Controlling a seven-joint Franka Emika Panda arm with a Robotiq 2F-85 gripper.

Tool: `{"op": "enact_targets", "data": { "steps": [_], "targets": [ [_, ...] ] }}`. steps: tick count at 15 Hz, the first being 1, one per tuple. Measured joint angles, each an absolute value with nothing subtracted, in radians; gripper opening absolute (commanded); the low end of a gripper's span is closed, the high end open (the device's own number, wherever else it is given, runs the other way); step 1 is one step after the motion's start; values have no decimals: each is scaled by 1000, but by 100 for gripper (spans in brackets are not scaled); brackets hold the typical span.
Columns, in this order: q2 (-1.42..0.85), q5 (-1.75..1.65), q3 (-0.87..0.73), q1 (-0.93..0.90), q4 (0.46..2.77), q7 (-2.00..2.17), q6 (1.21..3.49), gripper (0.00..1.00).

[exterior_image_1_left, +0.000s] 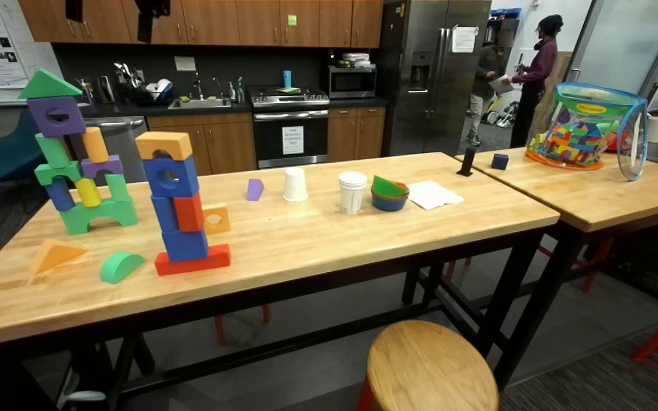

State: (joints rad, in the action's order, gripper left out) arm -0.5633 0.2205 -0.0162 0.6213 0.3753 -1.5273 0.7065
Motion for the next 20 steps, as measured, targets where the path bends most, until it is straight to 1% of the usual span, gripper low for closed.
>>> {"op": "enact_targets", "data": {
  "steps": [6,12,15,20],
  "targets": [
    [-603,484,72,721,376,-1149,730,100],
    [-658,627,155,761,372,-752,891,100],
    [-662,637,165,759,368,-695,1039,100],
    [-662,637,165,758,367,-691,1064,100]
  ]
}}
